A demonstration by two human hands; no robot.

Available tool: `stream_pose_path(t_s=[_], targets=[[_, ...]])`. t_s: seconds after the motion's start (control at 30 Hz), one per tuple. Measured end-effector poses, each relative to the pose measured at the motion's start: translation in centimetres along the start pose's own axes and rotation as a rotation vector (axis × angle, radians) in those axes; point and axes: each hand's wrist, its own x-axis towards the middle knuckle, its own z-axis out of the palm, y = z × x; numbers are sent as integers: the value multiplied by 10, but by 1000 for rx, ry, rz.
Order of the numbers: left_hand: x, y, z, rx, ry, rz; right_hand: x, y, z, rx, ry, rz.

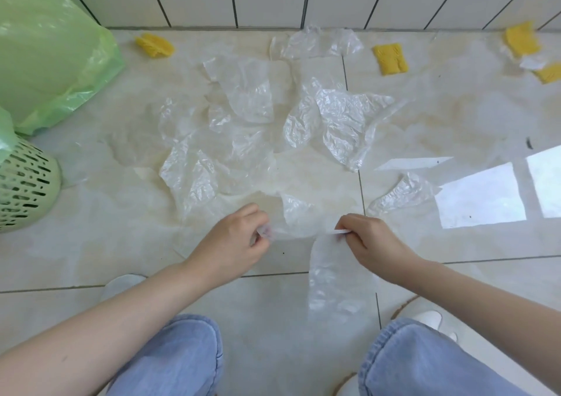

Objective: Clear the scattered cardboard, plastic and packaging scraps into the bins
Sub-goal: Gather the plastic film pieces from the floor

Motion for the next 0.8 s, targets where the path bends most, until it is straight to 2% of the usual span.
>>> stream_pose_path(t_s=[0.17, 0.27, 0.37, 0.5, 0.6, 0.73, 0.8], targets=[[7, 1, -14, -39, 30, -121, 10, -5, -19, 74, 58, 74], [9, -8, -14, -152, 42, -318, 21, -14, -18, 15, 43, 21], [6, -21, -15, -80, -35, -420, 35, -24, -9, -40, -12, -59], [-5, -36, -19, 98, -161, -383, 55, -32, 10, -351, -60, -265], [-12, -43, -18, 243, -151, -341, 69, -42, 20, -591, -94, -346], [-16, -51, -16, 399, -167, -292, 81, -48, 28, -735, -141, -472], [-17, -52, -16, 423, -170, -297, 82, -44, 33, -750, -178, -467]])
